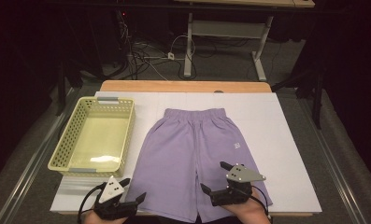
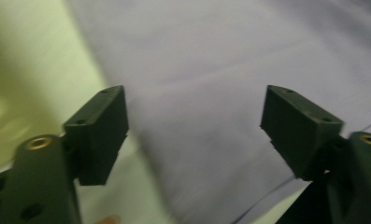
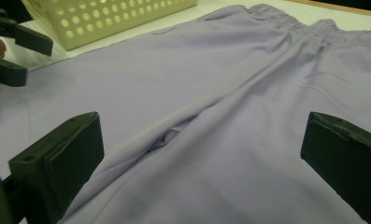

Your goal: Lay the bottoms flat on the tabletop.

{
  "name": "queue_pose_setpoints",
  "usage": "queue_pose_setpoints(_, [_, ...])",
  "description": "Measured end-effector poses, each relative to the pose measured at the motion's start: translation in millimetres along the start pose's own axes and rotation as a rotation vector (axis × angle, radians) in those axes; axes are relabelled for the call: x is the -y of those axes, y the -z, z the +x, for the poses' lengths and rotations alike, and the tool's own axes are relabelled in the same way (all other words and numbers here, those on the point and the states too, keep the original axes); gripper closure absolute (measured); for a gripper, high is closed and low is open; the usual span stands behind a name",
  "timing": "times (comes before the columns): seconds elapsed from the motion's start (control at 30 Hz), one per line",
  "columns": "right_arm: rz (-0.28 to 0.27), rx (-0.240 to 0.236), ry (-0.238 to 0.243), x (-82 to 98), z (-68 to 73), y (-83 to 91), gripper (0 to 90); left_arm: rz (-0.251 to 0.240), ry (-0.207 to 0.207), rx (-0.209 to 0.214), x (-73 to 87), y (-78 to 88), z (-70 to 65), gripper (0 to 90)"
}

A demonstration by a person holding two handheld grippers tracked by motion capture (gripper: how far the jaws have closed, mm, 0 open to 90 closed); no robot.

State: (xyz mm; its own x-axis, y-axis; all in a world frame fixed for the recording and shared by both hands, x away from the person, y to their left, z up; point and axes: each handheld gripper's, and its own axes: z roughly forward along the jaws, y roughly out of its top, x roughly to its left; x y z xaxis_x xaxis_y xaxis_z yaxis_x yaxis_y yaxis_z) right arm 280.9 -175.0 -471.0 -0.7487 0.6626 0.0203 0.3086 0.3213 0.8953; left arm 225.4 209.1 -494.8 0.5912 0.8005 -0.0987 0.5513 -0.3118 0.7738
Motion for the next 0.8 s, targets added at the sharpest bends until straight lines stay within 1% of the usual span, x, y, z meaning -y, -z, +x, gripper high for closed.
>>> queue_pose_setpoints(0.03, [-0.002,-0.006,0.003,-0.8,0.2,-1.5,0.1,0.003,0.029,0.003,2.4,0.7,2.6,30.0])
queue_pose_setpoints(0.07, [-0.001,-0.011,0.007,-1.5,0.2,-2.5,0.1,0.011,0.047,-0.002,3.7,0.8,4.4,32.8])
queue_pose_setpoints(0.1, [-0.004,-0.015,0.007,-2.0,0.2,-3.4,0.1,0.018,0.050,-0.015,4.6,0.6,4.8,35.3])
queue_pose_setpoints(0.13, [-0.003,-0.018,0.006,-2.2,0.0,-4.0,0.1,0.019,0.045,-0.027,5.0,0.5,4.7,38.9])
queue_pose_setpoints(0.23, [0.002,-0.027,0.007,-1.7,-0.3,-6.1,0.2,0.021,0.051,-0.043,4.4,0.3,4.7,41.9])
queue_pose_setpoints(0.27, [0.005,-0.029,0.008,-1.4,-0.5,-6.4,0.2,0.022,0.047,-0.046,4.3,0.2,4.7,44.4])
queue_pose_setpoints(0.37, [0.007,-0.028,0.007,-0.8,-0.7,-6.4,0.2,0.023,0.042,-0.049,3.2,-1.2,3.9,47.9])
queue_pose_setpoints(0.47, [0.010,-0.022,0.004,-0.3,-0.8,-5.2,0.2,0.028,0.043,-0.042,0.9,-3.2,2.7,48.5])
queue_pose_setpoints(0.53, [0.010,-0.018,0.004,0.2,-0.5,-4.2,0.2,0.034,0.032,-0.041,-0.3,-4.3,1.4,48.6])
queue_pose_setpoints(0.57, [0.010,-0.017,0.006,0.5,-0.5,-3.6,0.2,0.034,0.024,-0.039,-0.5,-4.8,0.8,50.9])
queue_pose_setpoints(0.63, [0.013,-0.013,0.005,1.1,-0.3,-2.7,0.2,0.041,0.017,-0.045,-1.3,-5.0,0.4,52.7])
queue_pose_setpoints(0.67, [0.014,-0.012,0.004,1.5,-0.3,-2.5,0.2,0.039,0.017,-0.035,-1.7,-5.8,0.8,54.3])
queue_pose_setpoints(0.77, [0.017,-0.015,-0.004,2.3,-0.3,-2.7,0.4,0.030,0.057,-0.010,-2.2,-5.7,4.1,56.2])
queue_pose_setpoints(0.8, [0.017,-0.016,-0.005,2.5,-0.3,-2.8,0.4,0.029,0.057,-0.014,-2.2,-5.8,4.3,56.8])
